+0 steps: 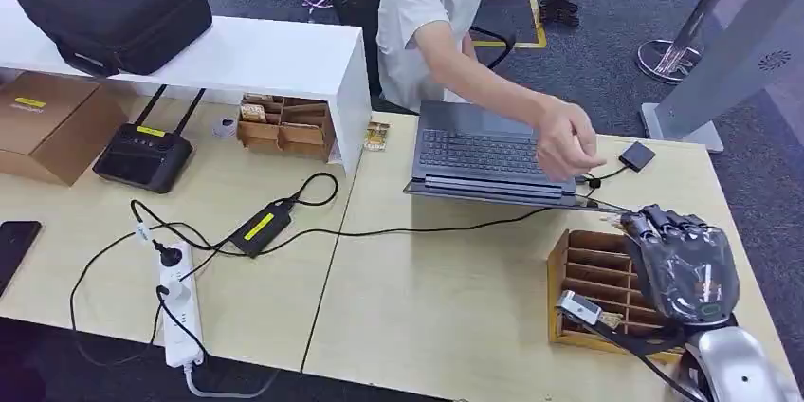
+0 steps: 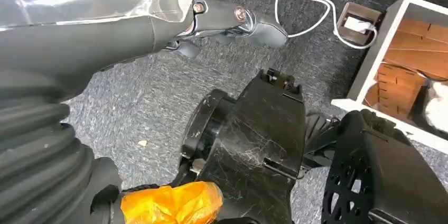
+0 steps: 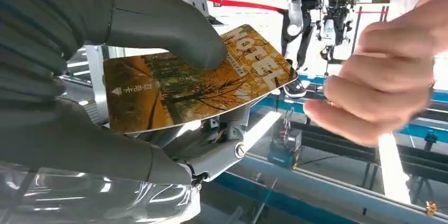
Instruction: Pass the card to the sensor for recognition and then transmit it.
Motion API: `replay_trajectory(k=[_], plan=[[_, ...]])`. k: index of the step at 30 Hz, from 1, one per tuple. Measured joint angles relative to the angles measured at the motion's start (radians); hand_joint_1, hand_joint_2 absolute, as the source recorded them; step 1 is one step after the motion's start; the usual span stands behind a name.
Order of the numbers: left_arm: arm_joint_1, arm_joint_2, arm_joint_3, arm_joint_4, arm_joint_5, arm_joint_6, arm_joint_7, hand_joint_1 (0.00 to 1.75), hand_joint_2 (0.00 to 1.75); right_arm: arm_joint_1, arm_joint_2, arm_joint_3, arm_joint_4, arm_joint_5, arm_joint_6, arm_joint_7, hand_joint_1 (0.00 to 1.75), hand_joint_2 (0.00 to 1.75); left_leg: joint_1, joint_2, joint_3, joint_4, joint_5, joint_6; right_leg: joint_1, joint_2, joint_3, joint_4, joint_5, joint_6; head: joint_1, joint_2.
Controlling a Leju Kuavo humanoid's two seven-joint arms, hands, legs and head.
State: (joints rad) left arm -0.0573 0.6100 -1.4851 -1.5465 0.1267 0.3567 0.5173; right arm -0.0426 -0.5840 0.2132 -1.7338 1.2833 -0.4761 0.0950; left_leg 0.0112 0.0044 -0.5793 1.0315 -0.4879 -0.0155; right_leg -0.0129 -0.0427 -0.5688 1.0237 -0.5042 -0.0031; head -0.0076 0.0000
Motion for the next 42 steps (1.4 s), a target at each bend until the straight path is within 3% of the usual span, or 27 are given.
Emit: replay_trajectory(k=[6, 10, 14, 19, 22, 32, 42], plan=[[0.000, 0.000, 0.000, 0.000, -0.003, 0.002, 0.003, 0.00, 1.75, 0.009, 0.000, -0.003, -0.001, 0.029, -0.001, 0.022, 1.75, 1.75, 0.000, 0.000, 0.000, 0.000, 0.000, 0.000, 0.000, 0.000, 0.000, 0.000, 0.000, 0.000, 0.000, 0.000], [0.000, -0.003, 0.000, 0.000, -0.008, 0.004, 0.013, 0.00, 1.75, 0.051, -0.003, -0.046, -0.001, 0.044, -0.006, 0.058, 1.75, 1.75, 0.000, -0.001, 0.000, 0.000, 0.000, 0.000, 0.000, -0.001, 0.000, 0.000, 0.000, 0.000, 0.000, 0.000], [0.000, -0.004, 0.000, 0.000, -0.002, 0.004, 0.015, 0.00, 1.75, 0.136, -0.010, -0.165, 0.009, 0.024, -0.024, 0.063, 1.75, 1.75, 0.000, -0.002, -0.001, 0.000, 0.000, 0.000, 0.000, -0.002, 0.000, -0.001, 0.000, 0.000, 0.000, 0.000], [0.000, -0.007, 0.000, 0.000, 0.017, 0.004, 0.013, 0.00, 1.75, 0.236, -0.007, -0.353, 0.036, -0.010, -0.025, 0.021, 1.75, 1.75, 0.000, -0.002, -0.001, 0.000, -0.001, 0.001, 0.000, -0.002, 0.000, -0.001, 0.000, 0.000, 0.000, 0.000], [0.000, -0.008, 0.000, 0.000, 0.021, 0.004, 0.013, 0.00, 1.75, 0.268, -0.001, -0.427, 0.047, -0.008, -0.024, 0.010, 1.75, 1.75, 0.000, 0.000, 0.000, 0.000, -0.001, 0.000, 0.000, 0.000, 0.000, -0.001, 0.000, 0.000, 0.000, 0.000], [-0.004, -0.026, 0.000, 0.019, 0.039, 0.003, 0.000, 0.00, 1.75, 0.338, 0.082, -0.654, 0.106, 0.022, -0.026, -0.076, 1.75, 1.75, 0.000, -0.001, 0.000, 0.000, -0.001, 0.000, 0.000, 0.000, 0.000, -0.001, 0.000, 0.000, 0.000, 0.000], [-0.015, -0.061, 0.000, 0.043, 0.043, 0.002, -0.004, 0.00, 1.75, 0.347, 0.178, -0.749, 0.124, 0.044, -0.026, -0.150, 1.75, 1.75, 0.000, 0.001, 0.001, 0.000, -0.001, 0.000, 0.000, 0.001, -0.001, -0.001, 0.000, 0.000, 0.000, 0.000]])
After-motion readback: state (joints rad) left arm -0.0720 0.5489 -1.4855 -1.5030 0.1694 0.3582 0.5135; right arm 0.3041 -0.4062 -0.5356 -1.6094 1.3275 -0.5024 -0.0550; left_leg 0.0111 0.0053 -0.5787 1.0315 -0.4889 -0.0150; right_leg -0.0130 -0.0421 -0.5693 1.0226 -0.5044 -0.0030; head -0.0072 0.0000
